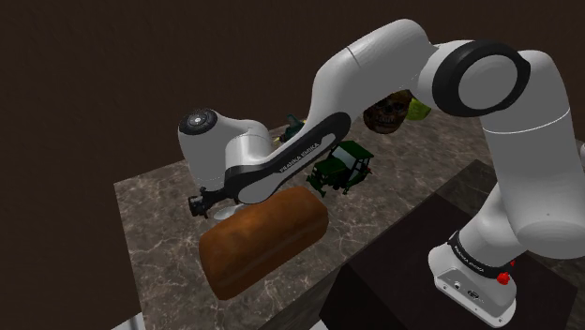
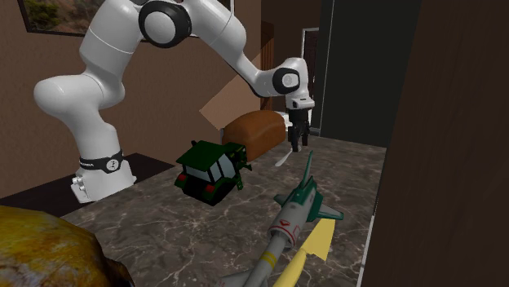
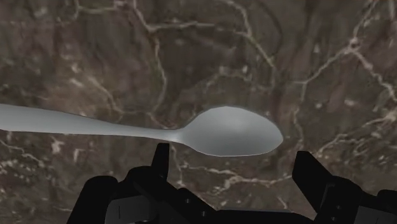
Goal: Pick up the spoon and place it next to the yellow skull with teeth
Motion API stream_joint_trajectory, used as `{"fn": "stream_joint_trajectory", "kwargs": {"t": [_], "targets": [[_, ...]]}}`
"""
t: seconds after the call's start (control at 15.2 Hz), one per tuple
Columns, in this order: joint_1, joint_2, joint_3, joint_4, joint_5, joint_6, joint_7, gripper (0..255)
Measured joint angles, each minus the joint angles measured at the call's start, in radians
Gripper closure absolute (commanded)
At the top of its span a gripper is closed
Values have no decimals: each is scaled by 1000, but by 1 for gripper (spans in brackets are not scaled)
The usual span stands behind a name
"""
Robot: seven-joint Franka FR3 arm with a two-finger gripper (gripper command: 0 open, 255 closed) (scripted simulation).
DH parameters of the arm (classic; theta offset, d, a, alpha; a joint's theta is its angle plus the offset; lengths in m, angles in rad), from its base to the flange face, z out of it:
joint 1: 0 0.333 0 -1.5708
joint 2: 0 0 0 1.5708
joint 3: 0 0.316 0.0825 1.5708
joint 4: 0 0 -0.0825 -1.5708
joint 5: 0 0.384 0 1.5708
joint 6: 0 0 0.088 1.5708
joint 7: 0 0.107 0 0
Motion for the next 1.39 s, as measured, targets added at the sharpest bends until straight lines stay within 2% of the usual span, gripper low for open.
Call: {"fn": "stream_joint_trajectory", "kwargs": {"t": [0.07,0.13,0.79,1.39], "targets": [[0,0,0,0,0,0,0,0],[0,0,0,0,0,0,0,255],[0,0,0,0,0,0,0,255],[-16,-59,27,11,37,-65,-29,255]]}}
